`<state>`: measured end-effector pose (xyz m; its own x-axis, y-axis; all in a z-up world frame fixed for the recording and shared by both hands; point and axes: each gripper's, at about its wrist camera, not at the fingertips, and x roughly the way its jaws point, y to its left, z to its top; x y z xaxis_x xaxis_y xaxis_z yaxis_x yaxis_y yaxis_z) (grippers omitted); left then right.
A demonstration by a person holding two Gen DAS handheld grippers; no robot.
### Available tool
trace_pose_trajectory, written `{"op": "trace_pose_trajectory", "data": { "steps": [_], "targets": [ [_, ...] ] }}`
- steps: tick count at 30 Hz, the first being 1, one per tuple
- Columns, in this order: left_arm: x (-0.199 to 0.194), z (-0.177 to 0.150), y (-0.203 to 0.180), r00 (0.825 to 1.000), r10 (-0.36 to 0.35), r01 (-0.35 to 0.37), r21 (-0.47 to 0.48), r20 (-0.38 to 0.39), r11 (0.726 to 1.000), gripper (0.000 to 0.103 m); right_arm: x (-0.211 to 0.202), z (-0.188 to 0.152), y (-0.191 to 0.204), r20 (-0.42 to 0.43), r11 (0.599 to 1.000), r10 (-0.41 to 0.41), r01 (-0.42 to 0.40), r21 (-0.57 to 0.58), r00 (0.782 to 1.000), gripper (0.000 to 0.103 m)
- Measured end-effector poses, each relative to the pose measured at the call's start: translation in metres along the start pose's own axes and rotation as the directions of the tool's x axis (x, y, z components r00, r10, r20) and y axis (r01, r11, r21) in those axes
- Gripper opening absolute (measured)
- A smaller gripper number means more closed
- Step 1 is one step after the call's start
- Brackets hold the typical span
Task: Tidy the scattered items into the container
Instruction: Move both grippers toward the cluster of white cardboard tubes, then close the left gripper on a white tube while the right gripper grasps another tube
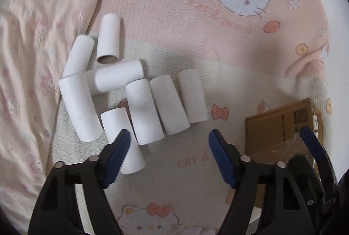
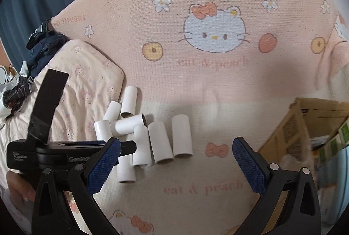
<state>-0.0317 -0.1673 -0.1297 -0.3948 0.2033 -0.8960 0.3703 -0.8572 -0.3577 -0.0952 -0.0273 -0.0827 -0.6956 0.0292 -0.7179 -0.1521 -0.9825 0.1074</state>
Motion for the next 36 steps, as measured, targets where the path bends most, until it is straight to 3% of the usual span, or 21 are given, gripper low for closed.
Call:
{"op": "trace_pose_trajectory", "data": {
  "steps": [3,7,11,14,20,28,30,34,36],
  "targets": [
    [0.012,-0.001,0.013,1.0,-0.014,0.013,-0.053,-0.012,0.999,0.043,0.007,-0.01,-0.003,0.038,0.999,0.034,-0.036,0.036,0.999,0.102],
    [0.025,-0.007,0.039,0.998,-0.064,0.062,-0.135,-0.009,0.989,0.036,0.03,-0.017,-0.009,0.005,0.995,0.034,-0.035,0.093,0.999,0.102],
    [0.024,-0.017,0.049,0.996,0.071,-0.066,-0.109,0.046,0.992,0.035,0.055,-0.03,-0.007,-0.035,0.99,0.087,-0.082,0.118,0.996,0.102],
    [0.025,-0.025,0.058,0.991,0.119,-0.114,-0.094,0.056,0.989,0.035,0.07,-0.042,0.0,-0.07,0.99,0.099,-0.092,0.105,0.993,0.102],
    [0.041,-0.036,0.091,1.0,-0.008,0.007,-0.232,-0.004,0.973,0.035,0.088,-0.064,0.03,-0.102,0.992,0.121,-0.122,-0.004,0.987,0.102],
    [0.044,-0.037,0.095,0.998,-0.057,0.063,-0.237,0.033,0.97,0.035,0.108,-0.089,0.056,-0.135,0.976,0.165,-0.181,-0.117,0.977,0.102],
    [0.046,-0.038,0.095,0.997,-0.069,0.073,-0.243,0.022,0.967,0.038,0.112,-0.091,0.057,-0.147,0.972,0.186,-0.205,-0.12,0.971,0.099],
    [0.049,-0.039,0.092,0.999,-0.053,0.055,-0.263,0.014,0.963,0.046,0.12,-0.093,0.05,-0.178,0.968,0.231,-0.245,-0.055,0.956,0.075],
    [0.051,-0.038,0.093,0.998,-0.055,0.056,-0.28,0.01,0.958,0.049,0.126,-0.093,0.046,-0.198,0.964,0.255,-0.263,-0.018,0.947,0.069]
  ]
}}
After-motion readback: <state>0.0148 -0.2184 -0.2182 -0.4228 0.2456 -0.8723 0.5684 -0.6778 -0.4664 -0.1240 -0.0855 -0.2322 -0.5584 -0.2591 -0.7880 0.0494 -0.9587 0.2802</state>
